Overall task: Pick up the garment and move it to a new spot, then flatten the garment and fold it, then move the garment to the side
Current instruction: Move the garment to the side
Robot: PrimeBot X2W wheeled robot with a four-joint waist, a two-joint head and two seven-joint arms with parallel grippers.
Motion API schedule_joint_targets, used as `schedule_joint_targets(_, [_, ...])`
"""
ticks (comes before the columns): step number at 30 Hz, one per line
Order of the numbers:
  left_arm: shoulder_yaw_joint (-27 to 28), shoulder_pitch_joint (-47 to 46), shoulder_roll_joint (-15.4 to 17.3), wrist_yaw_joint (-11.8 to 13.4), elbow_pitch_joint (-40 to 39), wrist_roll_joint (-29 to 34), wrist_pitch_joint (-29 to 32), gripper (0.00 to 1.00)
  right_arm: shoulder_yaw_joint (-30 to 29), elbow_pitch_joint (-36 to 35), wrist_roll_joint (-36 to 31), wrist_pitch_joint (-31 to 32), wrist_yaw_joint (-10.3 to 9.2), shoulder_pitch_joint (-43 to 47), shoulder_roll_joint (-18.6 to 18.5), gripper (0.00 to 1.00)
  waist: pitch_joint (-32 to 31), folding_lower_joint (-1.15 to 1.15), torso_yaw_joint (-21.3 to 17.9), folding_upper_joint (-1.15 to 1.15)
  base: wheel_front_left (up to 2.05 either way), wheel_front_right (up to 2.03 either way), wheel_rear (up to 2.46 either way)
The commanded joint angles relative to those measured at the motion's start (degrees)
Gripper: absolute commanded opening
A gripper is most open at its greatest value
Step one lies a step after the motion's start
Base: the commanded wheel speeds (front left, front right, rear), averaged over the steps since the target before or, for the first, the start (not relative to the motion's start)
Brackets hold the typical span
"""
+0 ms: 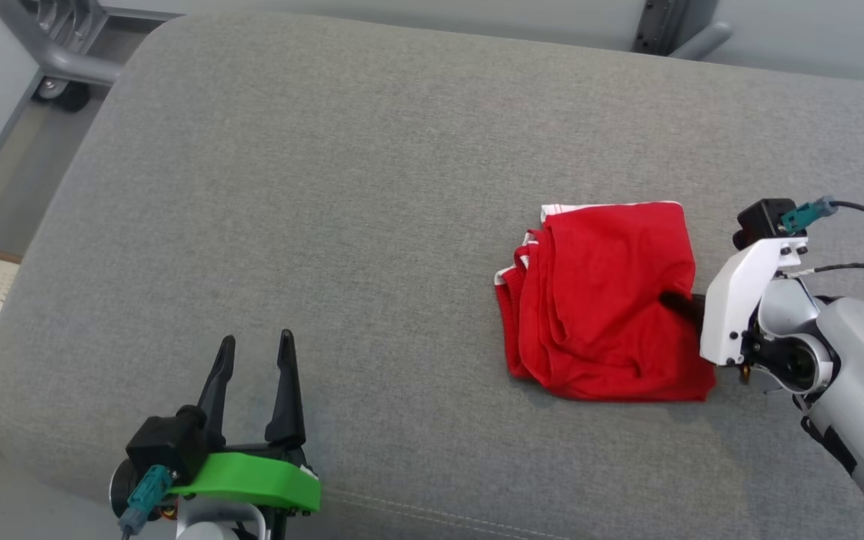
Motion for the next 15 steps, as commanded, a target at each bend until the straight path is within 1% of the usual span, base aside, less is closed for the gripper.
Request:
schedule_joint_targets(1, [0.2,-1.0,0.1,-0.1,-0.2,0.5,0.0,1.00,0.8,-0.5,0.8,-0.6,-0.05,-1.3,-1.3,0.00,0.0,0.00,-2.5,0.00,0.00,0.00,0.00])
schedule_joint_targets(3, [0.1,-1.1,0.1,-0.3,-0.2,0.6,0.0,1.00,1.3,-0.7,1.0,-0.6,-0.05,-1.7,-1.8,0.00,-0.1,0.00,-3.2,0.00,0.00,0.00,0.00])
schedule_joint_targets(6, [0.1,-1.5,0.1,-0.5,-0.3,1.0,0.0,1.00,2.6,-1.4,1.0,-0.7,-0.05,-2.5,-3.0,0.00,0.0,0.00,-6.3,0.00,0.00,0.00,0.00])
schedule_joint_targets(10, [-0.5,-2.2,0.1,-1.0,-0.3,1.6,0.0,1.00,3.8,-2.2,1.2,-0.7,-0.04,-3.5,-4.8,0.00,0.4,0.00,-11.1,0.00,0.00,0.00,0.00])
schedule_joint_targets(15, [-1.1,-3.5,0.1,-1.4,-0.1,2.7,0.0,1.00,4.7,-2.9,1.6,-1.1,-0.04,-4.7,-6.2,0.00,1.5,0.00,-18.4,0.00,0.00,0.00,0.00])
